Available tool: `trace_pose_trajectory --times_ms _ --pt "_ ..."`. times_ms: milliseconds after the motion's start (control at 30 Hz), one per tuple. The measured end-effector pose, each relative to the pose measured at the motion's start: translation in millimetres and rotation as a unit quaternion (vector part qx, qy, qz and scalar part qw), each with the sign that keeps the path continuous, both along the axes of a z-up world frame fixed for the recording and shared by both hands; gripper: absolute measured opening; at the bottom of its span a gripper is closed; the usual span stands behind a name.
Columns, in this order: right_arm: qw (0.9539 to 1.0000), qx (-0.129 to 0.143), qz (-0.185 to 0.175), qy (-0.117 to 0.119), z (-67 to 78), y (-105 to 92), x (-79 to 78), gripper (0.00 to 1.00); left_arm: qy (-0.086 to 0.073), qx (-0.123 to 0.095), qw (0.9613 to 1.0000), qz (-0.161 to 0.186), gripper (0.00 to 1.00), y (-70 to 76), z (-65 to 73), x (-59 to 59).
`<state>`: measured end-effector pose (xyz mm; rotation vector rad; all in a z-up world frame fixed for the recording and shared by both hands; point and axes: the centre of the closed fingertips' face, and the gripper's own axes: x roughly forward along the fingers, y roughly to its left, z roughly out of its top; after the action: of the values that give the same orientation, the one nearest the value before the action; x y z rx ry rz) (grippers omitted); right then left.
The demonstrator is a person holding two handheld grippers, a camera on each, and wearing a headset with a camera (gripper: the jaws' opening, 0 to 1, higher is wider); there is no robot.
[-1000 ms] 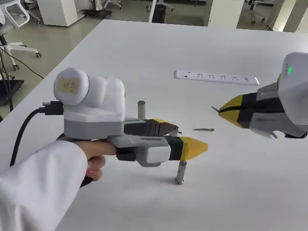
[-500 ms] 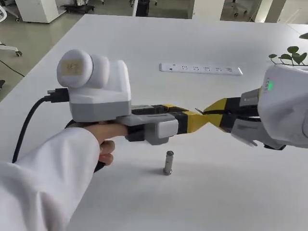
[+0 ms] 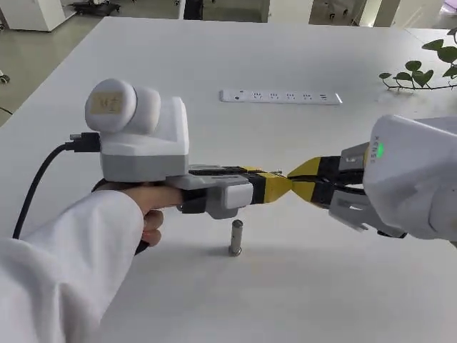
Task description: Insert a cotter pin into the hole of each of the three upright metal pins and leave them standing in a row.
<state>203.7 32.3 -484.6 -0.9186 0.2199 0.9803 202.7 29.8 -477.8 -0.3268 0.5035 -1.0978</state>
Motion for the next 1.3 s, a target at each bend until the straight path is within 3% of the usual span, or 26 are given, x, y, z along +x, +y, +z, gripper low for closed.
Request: trace_pose_trajectory --times_ms 133,433,500,667,833,1033,1133,1167,1233,1267,1300 --pt "1.0 -0.005 0.002 -0.001 -0.9 -0.6 -1.2 0.0 0.004 -0.007 1.0 0.002 0.07 -0.4 2.0 1.3" --pt "0.9999 -0.007 0.01 -0.007 1.7 2.0 -4.7 0.0 0.002 0.003 1.0 0.0 0.0 1.2 -0.7 0.7" --pt "0.9999 -0.008 0.012 -0.006 1.3 2.1 -5.5 0.0 -0.02 0.016 0.9997 -0.006 0.0 1.5 -1.5 -1.2" --pt "0.9997 -0.017 0.019 -0.008 -0.2 2.5 -7.9 0.0 -0.031 0.027 0.9991 -0.01 0.0 2.1 -2.3 -3.7" --pt "0.999 -0.028 0.028 -0.018 -0.2 2.5 -8.6 0.0 -0.023 0.025 0.9994 -0.004 0.0 2.2 -2.8 -4.1" --pt "0.9994 -0.015 0.027 -0.015 0.8 3.0 -8.7 0.01 -0.021 0.023 0.9995 -0.004 0.0 2.9 -2.5 -5.1" --pt "0.9999 0.002 0.015 0.006 -0.7 -1.0 -6.7 0.11 -0.034 0.032 0.9988 -0.011 0.0 5.4 -2.6 -6.3" --pt "0.9992 0.014 0.004 0.036 -6.1 -3.7 -7.9 0.14 -0.036 0.034 0.9987 -0.012 0.0 6.6 -2.8 -7.0" --pt "0.9966 0.034 -0.006 0.075 -12.7 -5.8 -9.1 0.19 -0.024 0.026 0.9993 -0.014 0.0 9.0 -2.8 -8.3" --pt "0.9928 0.055 -0.006 0.106 -16.4 -4.8 -11.8 0.19 -0.03 0.026 0.9991 -0.016 0.0 9.5 -2.2 -9.3" --pt "0.9913 0.063 -0.006 0.115 -17.3 -4.2 -12.5 0.19 -0.035 0.026 0.9989 -0.017 0.0 9.6 -1.8 -9.4"
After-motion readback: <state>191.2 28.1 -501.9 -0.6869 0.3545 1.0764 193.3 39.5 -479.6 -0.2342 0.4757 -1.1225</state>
